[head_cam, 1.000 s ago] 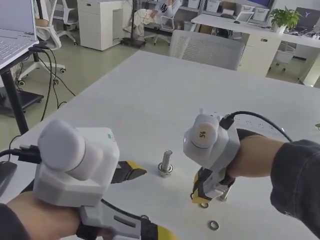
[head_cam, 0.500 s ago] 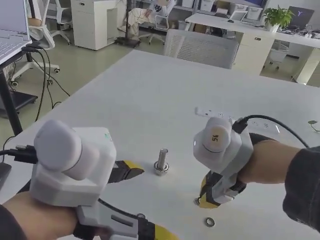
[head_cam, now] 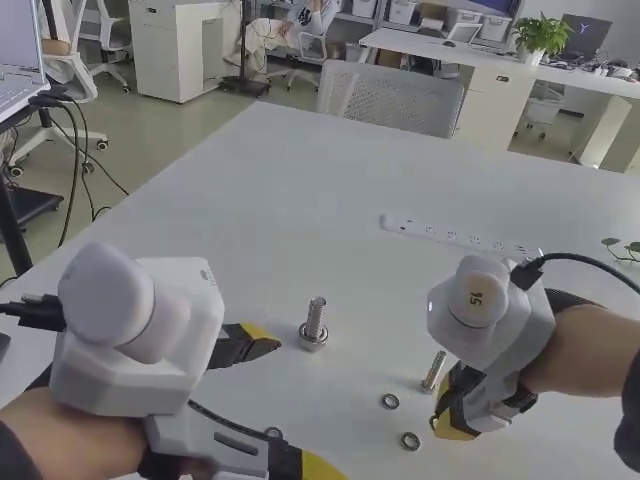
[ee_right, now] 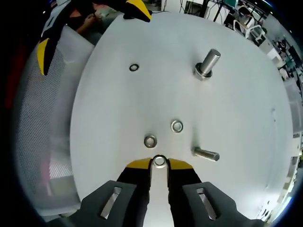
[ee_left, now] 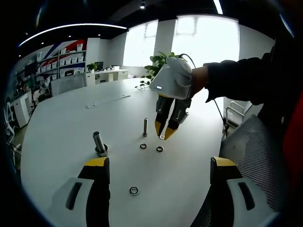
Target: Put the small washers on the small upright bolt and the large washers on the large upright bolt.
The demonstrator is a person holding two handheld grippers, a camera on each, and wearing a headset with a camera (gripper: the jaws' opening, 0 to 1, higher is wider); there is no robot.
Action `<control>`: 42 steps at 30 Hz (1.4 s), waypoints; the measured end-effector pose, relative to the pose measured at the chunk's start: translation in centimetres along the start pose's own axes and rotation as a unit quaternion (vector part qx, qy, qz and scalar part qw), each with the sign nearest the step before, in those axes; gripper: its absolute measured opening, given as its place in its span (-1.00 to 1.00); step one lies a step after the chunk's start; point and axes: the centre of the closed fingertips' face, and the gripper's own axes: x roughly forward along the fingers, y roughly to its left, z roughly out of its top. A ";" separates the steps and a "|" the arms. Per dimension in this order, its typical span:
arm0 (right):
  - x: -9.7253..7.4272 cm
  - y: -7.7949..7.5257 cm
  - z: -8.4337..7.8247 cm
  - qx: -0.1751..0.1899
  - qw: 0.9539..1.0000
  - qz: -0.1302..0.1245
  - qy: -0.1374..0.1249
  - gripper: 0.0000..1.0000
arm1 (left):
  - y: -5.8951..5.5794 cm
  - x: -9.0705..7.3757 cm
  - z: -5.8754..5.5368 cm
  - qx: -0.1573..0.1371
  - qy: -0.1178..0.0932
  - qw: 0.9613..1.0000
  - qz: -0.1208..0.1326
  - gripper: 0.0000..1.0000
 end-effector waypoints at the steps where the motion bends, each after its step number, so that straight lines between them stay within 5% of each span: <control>1: -0.1 0.0 -0.2 0.003 1.000 0.000 0.000 -0.73 | 0.0 0.0 -0.1 0.000 0.001 1.000 0.000 0.75; 15: -2.3 -1.0 -1.5 0.033 0.999 -0.017 -0.011 -0.73 | -0.1 0.0 -0.2 0.002 0.006 1.000 -0.003 0.75; 33: -6.1 -3.6 0.9 0.005 0.999 -0.050 -0.017 -0.73 | -0.2 0.0 -0.1 0.000 0.003 1.000 -0.003 0.74; 42: -6.0 -4.2 2.0 -0.013 0.998 -0.053 -0.015 -0.73 | -0.2 -0.1 -0.2 -0.002 0.003 1.000 0.000 0.74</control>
